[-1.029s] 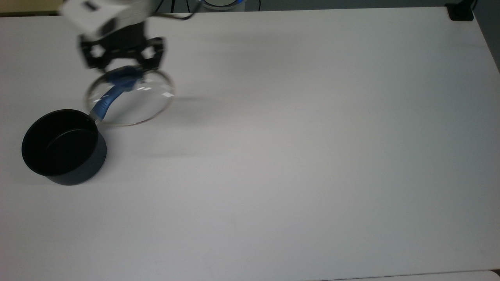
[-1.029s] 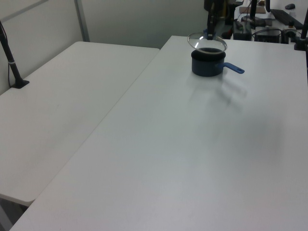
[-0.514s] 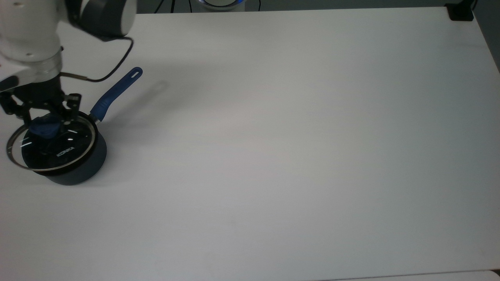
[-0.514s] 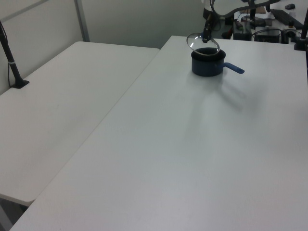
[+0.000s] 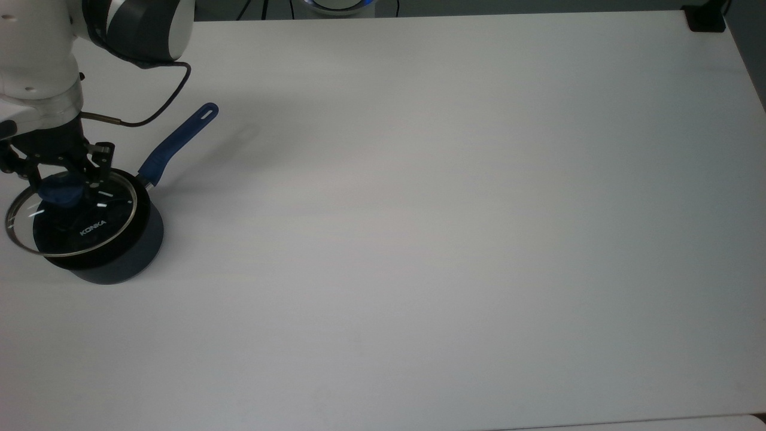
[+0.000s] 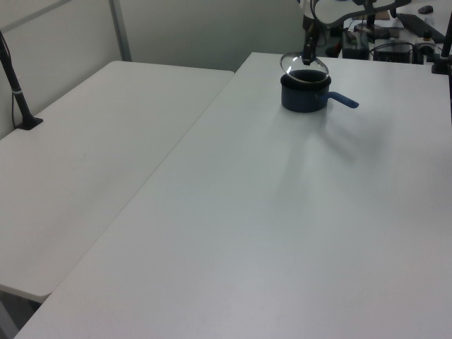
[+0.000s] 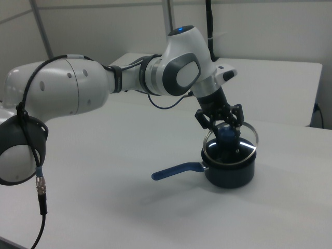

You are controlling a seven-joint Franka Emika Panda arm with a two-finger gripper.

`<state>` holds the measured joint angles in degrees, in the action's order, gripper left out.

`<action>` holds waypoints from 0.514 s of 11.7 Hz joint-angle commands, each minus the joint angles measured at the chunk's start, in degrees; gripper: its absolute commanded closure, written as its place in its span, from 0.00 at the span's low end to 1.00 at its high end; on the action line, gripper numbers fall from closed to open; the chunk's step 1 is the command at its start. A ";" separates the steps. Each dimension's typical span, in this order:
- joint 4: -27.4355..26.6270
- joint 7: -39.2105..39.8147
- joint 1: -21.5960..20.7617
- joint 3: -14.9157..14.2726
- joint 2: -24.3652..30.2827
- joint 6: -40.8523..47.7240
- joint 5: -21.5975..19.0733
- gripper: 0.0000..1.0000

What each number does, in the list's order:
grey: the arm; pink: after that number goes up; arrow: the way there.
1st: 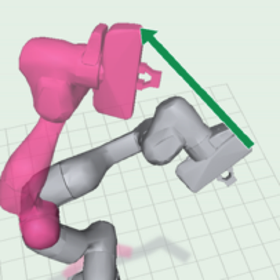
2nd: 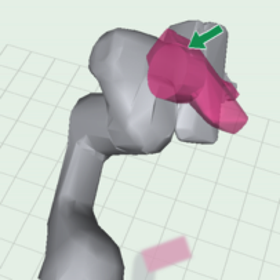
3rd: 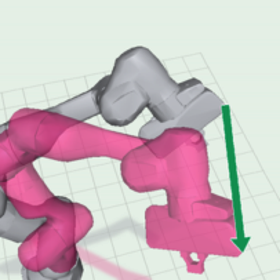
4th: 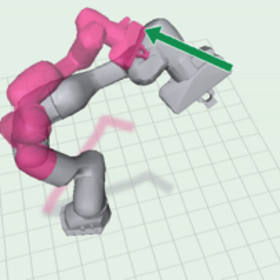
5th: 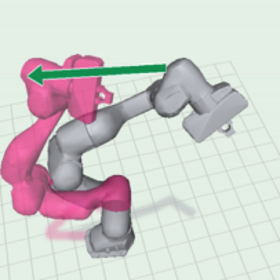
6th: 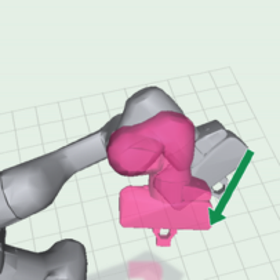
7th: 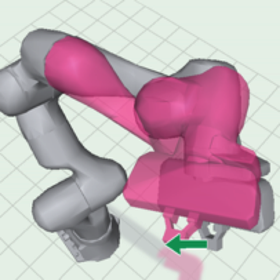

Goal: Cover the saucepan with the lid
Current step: 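Lower the glass lid onto the saucepan rim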

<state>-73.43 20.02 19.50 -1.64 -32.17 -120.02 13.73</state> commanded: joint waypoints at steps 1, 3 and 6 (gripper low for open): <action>-2.85 2.04 0.01 0.32 1.67 2.25 0.42 0.48; -3.12 2.04 0.01 0.32 1.15 2.25 0.68 0.48; -4.26 1.52 0.01 0.32 1.15 1.63 0.94 0.47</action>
<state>-75.70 20.96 19.48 -1.51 -32.24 -118.68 13.77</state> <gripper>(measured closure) 0.352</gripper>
